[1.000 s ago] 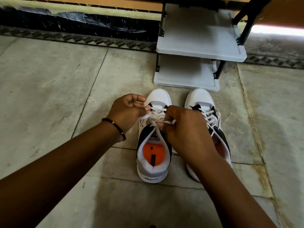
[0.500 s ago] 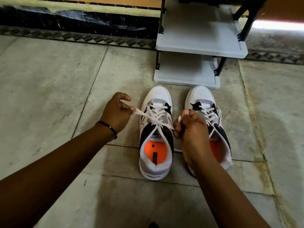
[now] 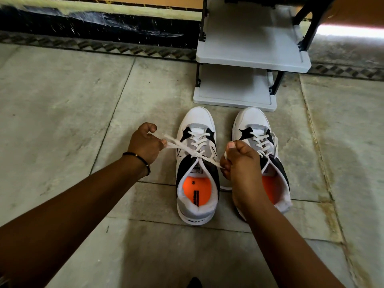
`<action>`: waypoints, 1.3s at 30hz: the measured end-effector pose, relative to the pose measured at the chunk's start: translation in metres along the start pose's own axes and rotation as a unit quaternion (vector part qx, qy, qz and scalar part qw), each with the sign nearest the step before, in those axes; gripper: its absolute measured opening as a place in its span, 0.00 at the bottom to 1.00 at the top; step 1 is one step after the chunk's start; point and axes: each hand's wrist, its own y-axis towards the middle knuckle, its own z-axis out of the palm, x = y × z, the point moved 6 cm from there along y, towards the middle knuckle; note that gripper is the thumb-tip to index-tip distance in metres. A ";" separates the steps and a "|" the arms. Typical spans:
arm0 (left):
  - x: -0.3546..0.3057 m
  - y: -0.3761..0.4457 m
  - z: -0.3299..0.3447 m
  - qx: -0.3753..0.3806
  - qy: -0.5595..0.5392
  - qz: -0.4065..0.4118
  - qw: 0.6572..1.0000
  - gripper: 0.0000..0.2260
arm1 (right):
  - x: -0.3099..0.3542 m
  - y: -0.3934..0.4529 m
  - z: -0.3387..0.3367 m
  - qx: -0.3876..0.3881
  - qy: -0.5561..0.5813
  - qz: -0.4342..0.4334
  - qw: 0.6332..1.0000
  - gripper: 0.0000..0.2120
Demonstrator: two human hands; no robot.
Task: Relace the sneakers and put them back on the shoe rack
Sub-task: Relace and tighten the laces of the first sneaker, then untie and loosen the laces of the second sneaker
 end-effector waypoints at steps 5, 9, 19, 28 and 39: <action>0.008 0.010 0.002 0.007 0.021 -0.007 1.000 0.13 | -0.004 -0.004 -0.001 0.031 0.068 0.050 0.996 0.19; -0.001 -0.003 -0.005 0.001 0.026 0.043 0.999 0.10 | -0.006 -0.007 -0.006 0.025 0.022 0.064 0.997 0.17; 0.004 -0.089 0.044 0.136 0.158 0.145 0.967 0.32 | 0.093 0.022 0.010 0.065 -0.262 -0.164 0.949 0.07; 0.004 -0.077 0.054 0.161 0.215 0.181 0.946 0.30 | 0.098 0.023 -0.032 0.343 -0.713 -0.080 0.606 0.06; -0.084 -0.099 0.076 0.185 0.523 0.429 0.713 0.32 | 0.079 0.042 -0.086 0.209 -0.662 -0.073 0.716 0.10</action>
